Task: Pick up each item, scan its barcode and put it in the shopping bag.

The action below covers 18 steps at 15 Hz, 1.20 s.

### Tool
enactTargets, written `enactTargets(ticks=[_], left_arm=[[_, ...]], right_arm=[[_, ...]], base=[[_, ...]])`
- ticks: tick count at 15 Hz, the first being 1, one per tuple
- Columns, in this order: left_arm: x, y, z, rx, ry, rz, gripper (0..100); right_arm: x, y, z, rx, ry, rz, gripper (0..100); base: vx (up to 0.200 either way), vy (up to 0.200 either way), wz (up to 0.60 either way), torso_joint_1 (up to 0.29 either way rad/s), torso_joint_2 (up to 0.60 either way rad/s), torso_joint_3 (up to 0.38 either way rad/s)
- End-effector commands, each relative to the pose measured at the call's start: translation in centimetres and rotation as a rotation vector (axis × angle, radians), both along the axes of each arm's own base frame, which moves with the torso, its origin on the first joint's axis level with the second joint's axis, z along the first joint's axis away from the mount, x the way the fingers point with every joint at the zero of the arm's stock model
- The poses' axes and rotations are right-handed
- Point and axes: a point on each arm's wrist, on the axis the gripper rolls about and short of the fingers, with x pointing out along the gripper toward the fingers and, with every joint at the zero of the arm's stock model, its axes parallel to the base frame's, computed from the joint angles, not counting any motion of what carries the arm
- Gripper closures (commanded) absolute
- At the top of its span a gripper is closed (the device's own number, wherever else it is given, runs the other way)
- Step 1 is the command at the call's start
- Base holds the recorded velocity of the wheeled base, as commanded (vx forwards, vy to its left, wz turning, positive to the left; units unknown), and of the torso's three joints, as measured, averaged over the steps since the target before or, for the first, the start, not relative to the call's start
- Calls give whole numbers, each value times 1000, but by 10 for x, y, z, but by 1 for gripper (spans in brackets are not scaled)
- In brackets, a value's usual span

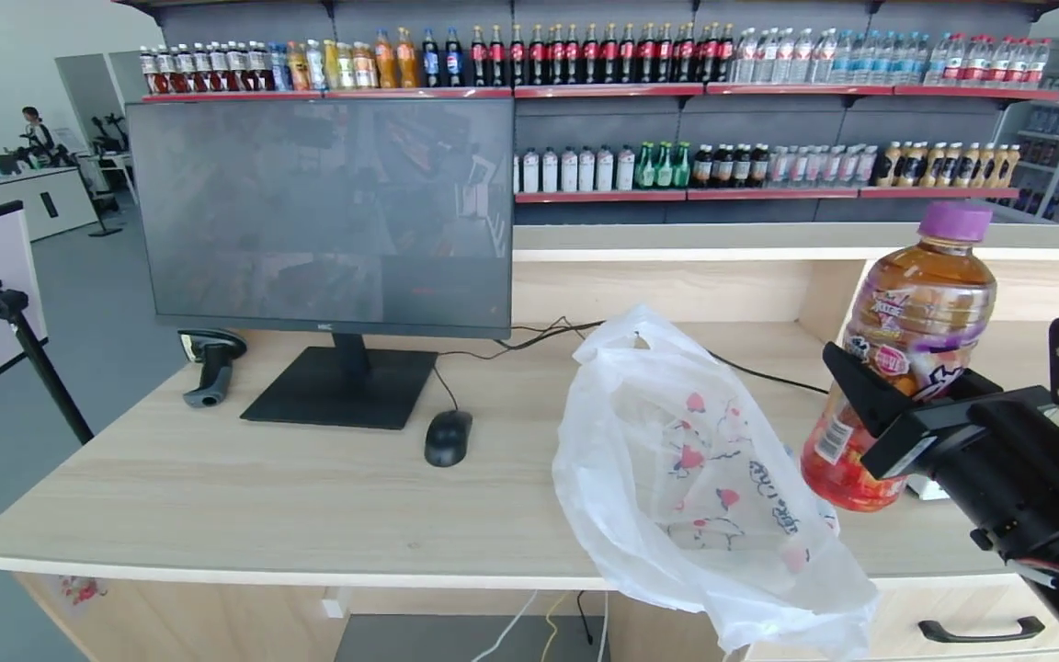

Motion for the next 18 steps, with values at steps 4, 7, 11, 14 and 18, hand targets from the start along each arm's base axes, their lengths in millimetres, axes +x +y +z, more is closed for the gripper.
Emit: enactTargets(ticks=[4, 7, 11, 14, 18], left_arm=[[0, 0, 0, -1, 0, 0, 0], [0, 0, 0, -1, 0, 0, 0], [0, 0, 0, -2, 1, 2, 0], [0, 0, 0, -1, 1, 0, 0], [0, 0, 0, 1, 1, 0, 0]], right_arm=[[1, 3, 2, -4, -6, 11, 100], [5, 5, -8, -24, 33, 10, 100], [17, 13, -23, -5, 104, 24, 100], [15, 18, -37, 9, 174, 53, 100], [20, 22, -44, 67, 217, 65, 100]], base=[[0, 0, 150, -2, 1, 2], [0, 0, 0, 0, 0, 0], [0, 0, 0, 0, 0, 0], [0, 0, 0, 0, 0, 0], [0, 0, 0, 0, 0, 0]])
